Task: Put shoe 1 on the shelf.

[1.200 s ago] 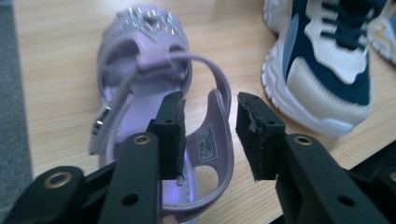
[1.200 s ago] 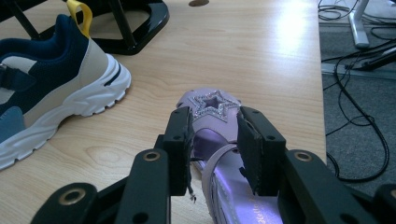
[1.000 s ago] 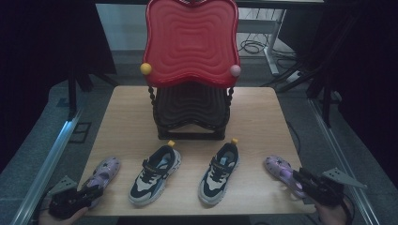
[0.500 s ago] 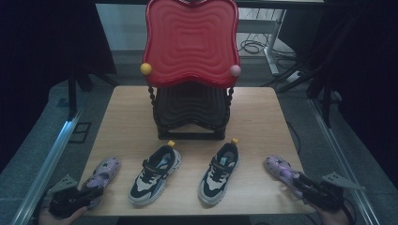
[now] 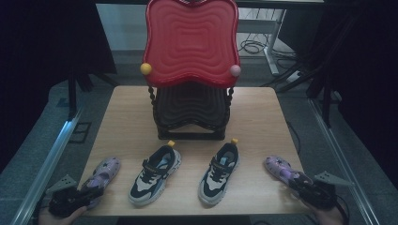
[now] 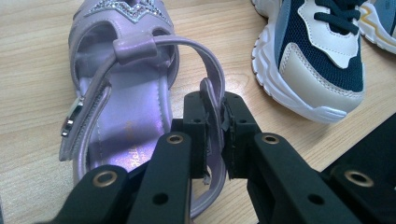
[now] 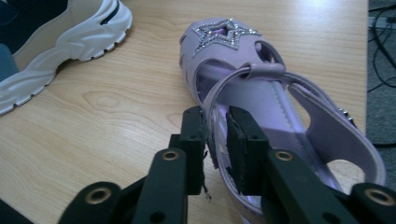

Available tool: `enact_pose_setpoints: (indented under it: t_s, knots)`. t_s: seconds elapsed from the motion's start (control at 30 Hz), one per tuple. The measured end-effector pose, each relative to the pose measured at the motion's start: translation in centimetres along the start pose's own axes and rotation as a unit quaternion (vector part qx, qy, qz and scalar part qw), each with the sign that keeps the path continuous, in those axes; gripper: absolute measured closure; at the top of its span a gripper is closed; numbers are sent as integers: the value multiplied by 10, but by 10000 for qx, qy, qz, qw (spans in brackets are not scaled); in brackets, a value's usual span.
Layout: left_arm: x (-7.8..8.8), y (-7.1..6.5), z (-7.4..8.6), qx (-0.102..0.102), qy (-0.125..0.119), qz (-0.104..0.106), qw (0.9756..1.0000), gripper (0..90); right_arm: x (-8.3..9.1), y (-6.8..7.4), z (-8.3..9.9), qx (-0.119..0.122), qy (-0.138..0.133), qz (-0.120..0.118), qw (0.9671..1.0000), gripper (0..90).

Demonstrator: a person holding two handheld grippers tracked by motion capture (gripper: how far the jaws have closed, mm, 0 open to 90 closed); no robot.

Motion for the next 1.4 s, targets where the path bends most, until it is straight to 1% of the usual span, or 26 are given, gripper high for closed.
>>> enact_pose_setpoints:
  t_s: [0.1,0.2,0.37,0.43,0.53,0.73,0.83,0.93,1.0,1.07,1.13,1.17,1.2,1.27,1.33,1.4]
  knots:
    - [0,1,0,23,4,13,10000,818,0,1,0,26,1,-55,10000,828]
    - [0,1,0,70,-31,24,10000,827,0,1,0,71,0,-76,9999,848]
    - [3,3,-1,140,-148,36,9998,846,-1,1,0,92,-47,-74,9999,855]
    - [5,4,-2,187,-252,36,9995,855,-1,1,-1,87,-70,-70,9999,857]
    - [7,5,-3,259,-342,92,9990,862,-1,1,-2,35,-207,-85,9997,859]
    - [11,8,-5,383,-503,169,9979,863,1,-1,-2,-69,-347,-71,9993,859]
    - [13,10,-5,516,-708,225,9959,866,3,-1,-2,-179,-564,-135,9982,858]
    - [14,13,-5,666,-884,339,9933,867,4,-3,-1,-263,-677,-176,9972,858]
    - [16,14,-6,695,-892,375,9929,868,3,-4,-1,-379,-765,-215,9961,858]
    - [17,14,-7,729,-934,476,9918,868,3,-5,-1,-419,-821,-192,9956,858]
    - [18,13,-9,757,-1017,605,9901,867,4,-4,-2,-401,-860,-137,9954,858]
    - [18,12,-10,756,-1038,635,9897,867,5,-4,-3,-388,-919,-79,9950,858]
    - [18,12,-11,749,-1080,614,9894,867,6,-4,-3,-391,-970,-47,9945,858]
    - [19,11,-13,762,-1163,599,9885,867,7,-3,-5,-417,-1127,23,9928,858]
    - [19,10,-17,769,-1265,607,9871,867,8,-3,-7,-482,-1322,33,9900,858]
    - [20,9,-20,791,-1353,687,9852,866,9,-2,-9,-502,-1431,25,9884,858]
Point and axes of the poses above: each handheld gripper's, and its own axes: x roughly backward along the jaws, z roughly out of its underside, y roughly to its left, the point moved 3 cm from there along -x, roughly forward along the jaws, and after that the axes turned 12 degrees about x, right-handed, at the moved point
